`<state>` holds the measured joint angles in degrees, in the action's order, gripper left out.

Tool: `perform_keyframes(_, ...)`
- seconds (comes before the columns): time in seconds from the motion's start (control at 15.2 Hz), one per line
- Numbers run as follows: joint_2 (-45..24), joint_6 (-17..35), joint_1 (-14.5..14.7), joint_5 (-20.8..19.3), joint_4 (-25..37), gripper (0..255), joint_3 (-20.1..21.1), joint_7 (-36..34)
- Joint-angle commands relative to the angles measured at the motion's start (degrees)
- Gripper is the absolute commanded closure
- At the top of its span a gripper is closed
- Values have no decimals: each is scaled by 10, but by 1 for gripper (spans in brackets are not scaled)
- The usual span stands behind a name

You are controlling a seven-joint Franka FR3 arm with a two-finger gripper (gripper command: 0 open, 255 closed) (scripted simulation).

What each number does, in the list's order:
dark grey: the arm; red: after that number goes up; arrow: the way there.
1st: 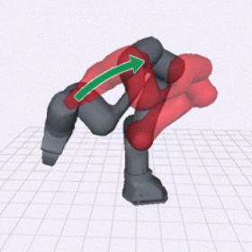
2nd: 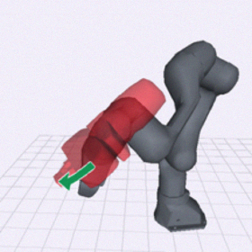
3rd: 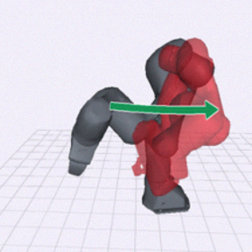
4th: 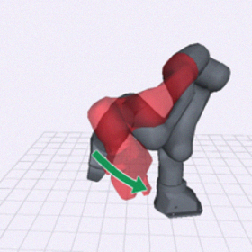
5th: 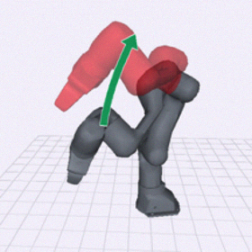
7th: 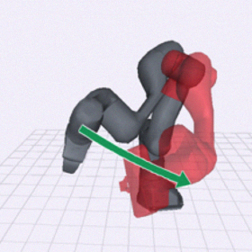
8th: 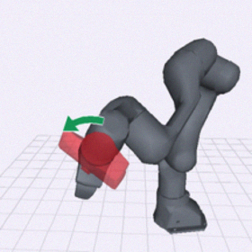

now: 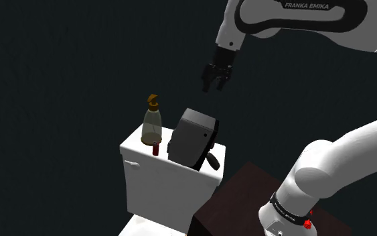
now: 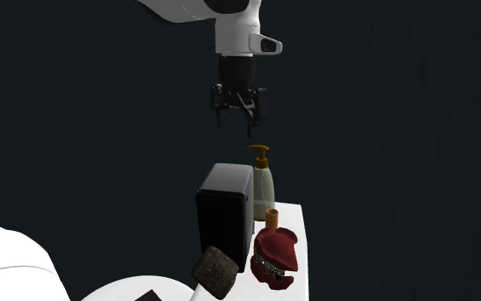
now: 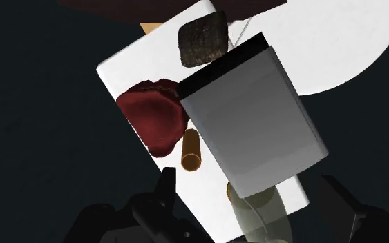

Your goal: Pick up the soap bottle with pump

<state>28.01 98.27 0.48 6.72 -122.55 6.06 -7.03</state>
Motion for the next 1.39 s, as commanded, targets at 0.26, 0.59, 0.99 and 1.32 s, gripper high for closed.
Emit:
perform_keyframes(0.26, -132, 33, -3, -9, 88, 0, 39, -83)
perform_keyframes(0.59, -250, 42, 0, -31, 188, 0, 61, -153)
perform_keyframes(0.99, -404, 24, 17, -68, 343, 0, 71, -231)
perform_keyframes(1.32, -514, -1, 37, -90, 467, 0, 66, -272)
